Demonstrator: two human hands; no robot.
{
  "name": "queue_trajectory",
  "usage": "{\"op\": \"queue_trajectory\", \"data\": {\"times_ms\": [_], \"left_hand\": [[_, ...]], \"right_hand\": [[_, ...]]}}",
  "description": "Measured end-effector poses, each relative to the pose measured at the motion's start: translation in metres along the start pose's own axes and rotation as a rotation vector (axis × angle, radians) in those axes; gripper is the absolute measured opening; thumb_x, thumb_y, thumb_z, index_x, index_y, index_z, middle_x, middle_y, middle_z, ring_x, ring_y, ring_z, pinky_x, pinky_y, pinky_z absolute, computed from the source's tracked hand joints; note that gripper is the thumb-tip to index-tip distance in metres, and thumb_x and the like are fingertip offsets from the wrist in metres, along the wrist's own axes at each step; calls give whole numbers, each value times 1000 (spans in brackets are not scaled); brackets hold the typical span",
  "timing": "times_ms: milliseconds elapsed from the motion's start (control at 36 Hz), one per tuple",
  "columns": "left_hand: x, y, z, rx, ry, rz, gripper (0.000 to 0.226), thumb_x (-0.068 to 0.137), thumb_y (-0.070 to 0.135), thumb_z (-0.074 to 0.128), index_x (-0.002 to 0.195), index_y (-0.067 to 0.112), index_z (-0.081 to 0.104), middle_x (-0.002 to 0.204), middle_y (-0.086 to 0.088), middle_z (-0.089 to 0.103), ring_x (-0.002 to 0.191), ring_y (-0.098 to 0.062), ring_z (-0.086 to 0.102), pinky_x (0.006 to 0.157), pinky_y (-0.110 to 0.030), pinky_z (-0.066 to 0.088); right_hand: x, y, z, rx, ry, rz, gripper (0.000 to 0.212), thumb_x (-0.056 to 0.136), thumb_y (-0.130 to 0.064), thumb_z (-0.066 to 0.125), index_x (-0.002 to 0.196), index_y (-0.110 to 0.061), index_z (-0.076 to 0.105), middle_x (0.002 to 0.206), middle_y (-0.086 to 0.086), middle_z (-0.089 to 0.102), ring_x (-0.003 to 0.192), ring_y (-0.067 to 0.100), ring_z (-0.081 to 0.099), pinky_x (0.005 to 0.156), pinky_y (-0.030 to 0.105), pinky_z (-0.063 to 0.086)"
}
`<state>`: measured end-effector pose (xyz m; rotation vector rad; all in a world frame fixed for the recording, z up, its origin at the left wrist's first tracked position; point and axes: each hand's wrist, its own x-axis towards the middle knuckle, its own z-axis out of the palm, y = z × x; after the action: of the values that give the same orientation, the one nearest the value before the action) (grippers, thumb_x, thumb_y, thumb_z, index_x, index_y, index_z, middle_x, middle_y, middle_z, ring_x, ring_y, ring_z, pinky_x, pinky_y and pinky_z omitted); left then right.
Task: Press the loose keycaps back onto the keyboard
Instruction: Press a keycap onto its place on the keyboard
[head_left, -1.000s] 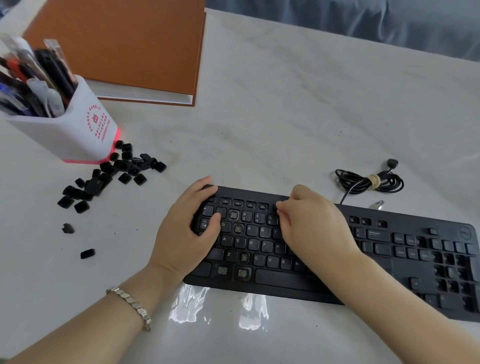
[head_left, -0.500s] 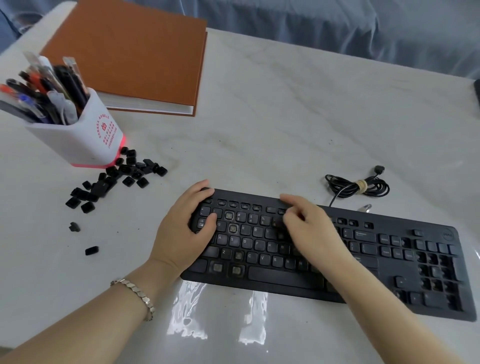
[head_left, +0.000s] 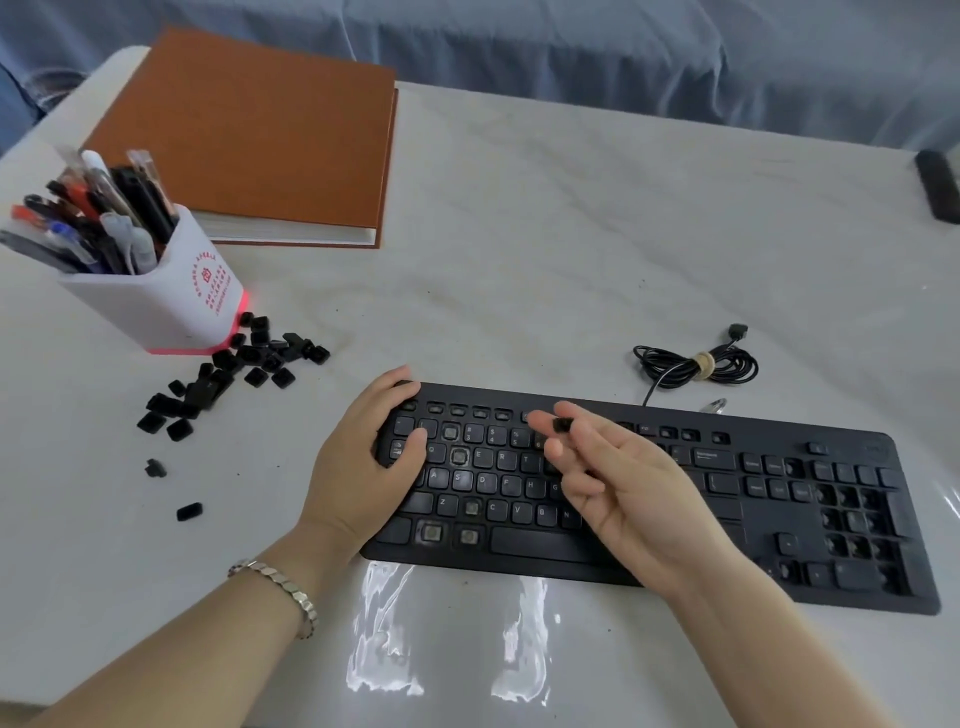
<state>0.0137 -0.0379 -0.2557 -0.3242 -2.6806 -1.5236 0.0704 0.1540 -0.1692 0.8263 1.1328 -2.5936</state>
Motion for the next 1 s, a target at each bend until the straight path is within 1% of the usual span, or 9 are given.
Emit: {"op": "queue_trajectory", "data": {"times_ms": [111,250,361,444,556,639,750,861,1000], "left_hand": [[0,0,0,-2,-8,-13,36,83,19,58,119,25,58,129,33,42,116,25,36,94,5,22],[0,1,0,-2,-16,-16,38,80,25,54,117,31,55,129,34,41,116,25,36,93,5,23],[0,-1,0,1,-13,-7,37,80,23,55,117,27,57,129,32,42,117,24,36,95,4,23],[0,-2,1,8,-11,-3,36,84,18,58,119,22,59,129,31,42,116,25,35,95,5,22],[-1,1,0,13,-13,-6,37,80,24,54,117,28,56,129,32,42,115,26,35,93,5,22],[-1,0,0,23,-9,-7,36,82,22,56,117,26,57,128,33,42,115,26,36,93,5,22],[-1,-2,0,43,-3,-17,38,86,5,62,119,22,59,128,32,42,114,26,36,93,6,22],[0,-1,1,43,-2,-16,38,86,3,62,120,20,59,128,32,43,114,26,36,93,6,22],[0,-3,1,38,-5,2,36,86,5,62,120,17,60,129,31,42,115,26,35,94,5,22]], "right_hand": [[-3,2,-1,-17,26,-3,22,73,-12,54,91,-1,59,69,8,67,52,6,56,38,10,31],[-3,2,-3,-92,97,-28,14,83,-15,53,80,-2,57,74,10,70,55,5,60,38,10,32],[-5,-1,-5,-130,155,-51,14,76,-16,59,70,-4,56,60,5,64,47,5,54,36,9,28],[-4,0,-7,-145,165,-58,10,83,-14,58,78,-6,61,59,4,60,47,5,50,36,10,29],[-5,4,-5,-220,141,-83,14,82,-15,56,87,-7,67,58,3,61,48,4,49,39,10,31],[-5,5,-2,-284,126,-113,14,85,-12,55,86,-8,68,56,1,60,46,3,47,40,10,32],[-6,5,0,-338,117,-165,14,87,-11,54,85,-8,68,55,1,59,44,4,44,42,11,34],[-6,4,-2,-372,123,-168,13,87,-11,55,87,-9,67,56,2,59,44,2,45,45,10,37],[-5,4,-9,-464,169,-161,13,88,-13,56,87,-10,68,53,-3,55,42,2,40,41,9,34]]}}
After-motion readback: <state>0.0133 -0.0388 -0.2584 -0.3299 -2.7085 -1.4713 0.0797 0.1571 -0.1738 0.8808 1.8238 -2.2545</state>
